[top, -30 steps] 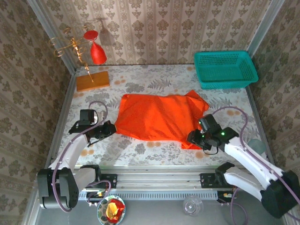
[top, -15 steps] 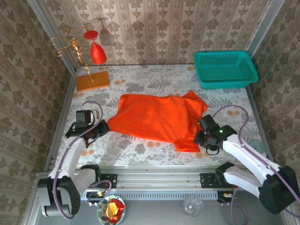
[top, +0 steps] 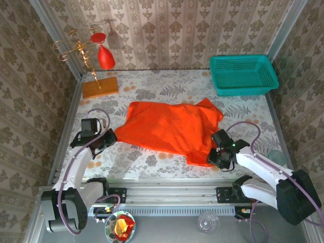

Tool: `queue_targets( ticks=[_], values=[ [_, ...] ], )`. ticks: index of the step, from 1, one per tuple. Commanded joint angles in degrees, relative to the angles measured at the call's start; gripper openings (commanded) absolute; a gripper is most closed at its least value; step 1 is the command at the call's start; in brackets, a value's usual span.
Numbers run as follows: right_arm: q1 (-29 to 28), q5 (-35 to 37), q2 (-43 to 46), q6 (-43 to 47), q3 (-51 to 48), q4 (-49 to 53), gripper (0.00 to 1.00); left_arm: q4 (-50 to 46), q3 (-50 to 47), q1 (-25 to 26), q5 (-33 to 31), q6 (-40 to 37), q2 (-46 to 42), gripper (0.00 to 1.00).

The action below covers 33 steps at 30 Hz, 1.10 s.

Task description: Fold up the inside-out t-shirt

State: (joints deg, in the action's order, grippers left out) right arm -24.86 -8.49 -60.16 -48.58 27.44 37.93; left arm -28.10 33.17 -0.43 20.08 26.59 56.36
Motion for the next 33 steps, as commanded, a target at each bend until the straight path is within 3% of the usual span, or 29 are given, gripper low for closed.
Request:
queue_targets(
  ticks=[1, 5, 11, 21, 33],
  values=[
    [-1.09, -4.44, 2.67, -0.78, 1.47, 3.86, 0.24, -1.17, 1.90, -0.33, -0.03, 0.48, 0.70, 0.00],
    [-1.92, -5.57, 4.91, -0.62, 2.59, 7.25, 0.31, -1.09, 1.91, -0.29, -0.04, 0.48, 0.95, 0.00],
    [-3.12, 1.56, 4.25, 0.32, 4.16, 13.05, 0.37, -0.73, 2.07, -0.30, -0.04, 1.01, 0.88, 0.00],
    [-5.19, 1.24, -3.02, -0.72, 1.10, 3.62, 0.38, -1.17, 2.08, -0.29, -0.21, 1.03, 0.60, 0.00],
    [-7.97, 6.74, -10.16, 0.36, 4.08, 3.02, 0.40, -1.26, 2.23, -0.28, -0.30, 1.10, 0.60, 0.00]
  ],
)
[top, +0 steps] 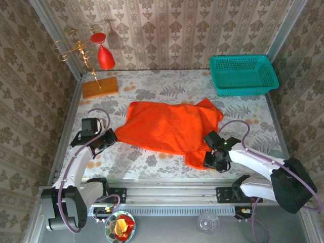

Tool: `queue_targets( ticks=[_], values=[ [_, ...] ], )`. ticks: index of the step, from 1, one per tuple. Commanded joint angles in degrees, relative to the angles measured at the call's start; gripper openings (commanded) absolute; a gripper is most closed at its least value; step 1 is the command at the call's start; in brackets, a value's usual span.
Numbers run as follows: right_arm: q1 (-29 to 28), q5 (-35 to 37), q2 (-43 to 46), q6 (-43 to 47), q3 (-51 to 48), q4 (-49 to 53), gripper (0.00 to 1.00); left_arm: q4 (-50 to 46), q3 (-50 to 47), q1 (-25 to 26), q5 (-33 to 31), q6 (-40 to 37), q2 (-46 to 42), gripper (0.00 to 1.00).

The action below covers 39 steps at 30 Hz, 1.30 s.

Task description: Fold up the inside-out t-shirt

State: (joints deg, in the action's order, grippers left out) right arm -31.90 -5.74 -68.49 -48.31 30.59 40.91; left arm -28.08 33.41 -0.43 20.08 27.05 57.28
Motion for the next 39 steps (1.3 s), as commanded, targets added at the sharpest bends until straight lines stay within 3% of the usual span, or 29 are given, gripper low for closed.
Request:
queue_targets(
  ticks=[1, 7, 14, 19, 25, 30, 35, 39],
  values=[
    [-1.24, 4.52, -2.16, 0.04, 1.48, 0.71, 0.41, -1.28, 2.01, -0.28, -0.30, 0.65, -0.32, 0.00],
    [-3.52, 8.07, -3.05, -0.71, 4.46, 4.35, 0.45, -1.37, 2.44, -0.29, -0.38, 0.55, -0.31, 0.00],
    [-3.70, 8.68, -4.12, -1.79, 3.21, 1.17, 0.47, -1.54, 2.80, -0.31, -0.74, 0.47, -0.19, 0.00],
    [-3.86, 4.98, -5.03, -2.63, 2.19, -1.88, 0.28, -1.54, 2.89, -0.39, -0.74, 0.37, -0.23, 0.00],
    [-4.66, 6.12, 3.41, -3.63, 6.85, 3.00, 0.00, -1.47, 4.43, -0.45, 0.07, 0.31, -1.16, 0.00],
    [-4.19, 11.33, 13.28, -0.55, 19.68, 10.35, 0.00, 0.30, 7.67, -0.95, 2.09, 0.46, -2.76, 0.00],
    [-3.53, 26.25, 16.85, 7.97, 43.46, 19.26, 0.00, 2.59, 12.61, -0.90, 8.09, 1.20, -1.91, 0.00],
    [-3.52, 33.71, 16.90, 14.54, 59.35, 17.86, 0.00, 7.23, 17.71, -0.93, 15.35, 3.88, -1.05, 0.00]
  ],
)
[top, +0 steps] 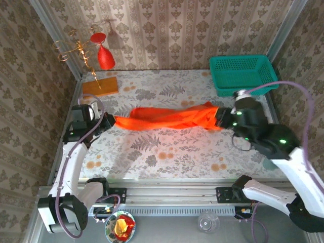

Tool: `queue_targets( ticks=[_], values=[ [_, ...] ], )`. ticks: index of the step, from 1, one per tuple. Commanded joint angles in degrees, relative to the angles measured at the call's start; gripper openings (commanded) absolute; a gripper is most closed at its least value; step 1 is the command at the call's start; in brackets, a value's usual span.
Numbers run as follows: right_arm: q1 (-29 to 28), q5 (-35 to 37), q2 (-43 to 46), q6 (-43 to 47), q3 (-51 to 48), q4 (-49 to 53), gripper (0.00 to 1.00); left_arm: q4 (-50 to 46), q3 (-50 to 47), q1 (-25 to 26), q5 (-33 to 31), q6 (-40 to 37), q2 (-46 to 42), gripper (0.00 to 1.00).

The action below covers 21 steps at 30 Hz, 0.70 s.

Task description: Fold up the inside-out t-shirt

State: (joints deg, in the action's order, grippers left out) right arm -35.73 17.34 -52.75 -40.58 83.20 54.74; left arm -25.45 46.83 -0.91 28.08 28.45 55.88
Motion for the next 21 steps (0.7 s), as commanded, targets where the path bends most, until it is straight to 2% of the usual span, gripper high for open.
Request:
queue_targets(
  ticks=[1, 3, 6, 8, 10, 12, 15, 18, 21],
  values=[
    [0.31, 11.11, 1.30, 7.77, 7.94, 2.28, 0.00, 5.57, 6.82, -0.54, 9.76, 2.83, 0.59, 0.00],
    [0.31, 10.92, 2.00, 9.00, 6.72, -3.42, 0.00, 4.86, 16.86, -0.59, 13.11, 1.93, 1.56, 0.00],
    [0.39, 7.71, 1.70, 7.34, 1.23, -10.07, 0.00, -0.72, 35.64, -0.79, 14.61, -2.03, 3.94, 0.00],
    [0.48, 4.03, 0.25, 5.47, -1.48, -13.07, 0.00, -5.37, 48.14, -0.82, 13.35, -4.94, 5.80, 0.00],
    [0.57, 2.01, -0.74, 4.93, -2.35, -14.93, 0.00, -8.12, 54.80, -0.83, 11.25, -6.99, 6.67, 0.00],
    [0.80, 3.21, -0.67, 6.22, -0.75, -14.87, 0.00, -9.58, 55.33, -0.90, 9.26, -8.46, 6.39, 0.00],
    [1.67, 10.00, 0.98, 10.66, 6.91, -12.11, 0.00, -8.21, 46.44, -0.85, 7.51, -8.21, 4.12, 0.00],
    [1.80, 17.98, 1.90, 16.01, 17.81, -9.00, 0.00, -1.82, 34.56, -0.86, 10.56, -4.10, 1.65, 0.00],
    [1.80, 19.53, 3.09, 19.57, 22.86, -10.74, 0.00, 4.72, 28.34, -0.95, 11.67, -0.17, 0.20, 0.00]
  ],
)
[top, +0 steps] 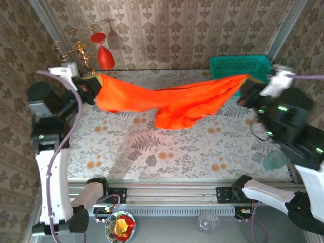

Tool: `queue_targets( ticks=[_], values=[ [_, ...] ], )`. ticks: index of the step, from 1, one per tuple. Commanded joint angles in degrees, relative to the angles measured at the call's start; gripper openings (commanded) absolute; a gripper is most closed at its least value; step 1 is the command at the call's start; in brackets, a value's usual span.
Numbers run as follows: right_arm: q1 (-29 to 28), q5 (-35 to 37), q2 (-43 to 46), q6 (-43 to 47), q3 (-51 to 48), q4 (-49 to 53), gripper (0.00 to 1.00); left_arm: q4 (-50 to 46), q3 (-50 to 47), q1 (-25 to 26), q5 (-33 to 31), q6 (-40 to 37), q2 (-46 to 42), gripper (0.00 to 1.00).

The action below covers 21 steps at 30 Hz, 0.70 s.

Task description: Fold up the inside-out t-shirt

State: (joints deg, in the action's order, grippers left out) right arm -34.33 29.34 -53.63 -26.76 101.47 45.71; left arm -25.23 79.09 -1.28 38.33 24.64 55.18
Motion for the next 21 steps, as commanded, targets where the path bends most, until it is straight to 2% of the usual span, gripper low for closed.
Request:
queue_targets(
  ticks=[1, 3, 5, 8, 10, 15, 21],
  values=[
    [0.40, 7.28, 4.64, 6.33, 3.58, -3.46, 0.00, 4.57, -3.11, -0.79, 1.27, 3.75, 1.18, 0.00],
    [0.40, 6.66, 5.38, 6.19, -0.37, -6.76, 0.00, 1.74, 3.48, -2.21, 1.44, 2.93, 2.94, 0.00],
    [0.38, 4.89, 4.78, 4.81, -3.86, -8.17, 0.00, -2.19, 14.26, -3.89, 1.71, 1.73, 5.29, 0.00],
    [0.40, 3.32, 2.42, 3.31, -4.23, -7.74, 0.00, -4.52, 24.90, -4.11, 0.88, 0.90, 7.52, 0.00],
    [0.40, 2.96, 2.12, 3.13, -4.24, -9.13, 0.00, -3.46, 24.34, -4.09, 0.71, 1.52, 7.13, 0.00],
    [0.40, 2.84, 2.08, 3.60, -2.62, -9.75, 0.00, -0.78, 15.03, -4.29, 0.70, 2.81, 4.06, 0.00],
    [0.40, 0.39, 1.38, 3.24, -0.75, -7.70, 0.00, 0.10, 15.11, -4.52, -0.58, 1.41, 2.08, 0.00]
  ],
)
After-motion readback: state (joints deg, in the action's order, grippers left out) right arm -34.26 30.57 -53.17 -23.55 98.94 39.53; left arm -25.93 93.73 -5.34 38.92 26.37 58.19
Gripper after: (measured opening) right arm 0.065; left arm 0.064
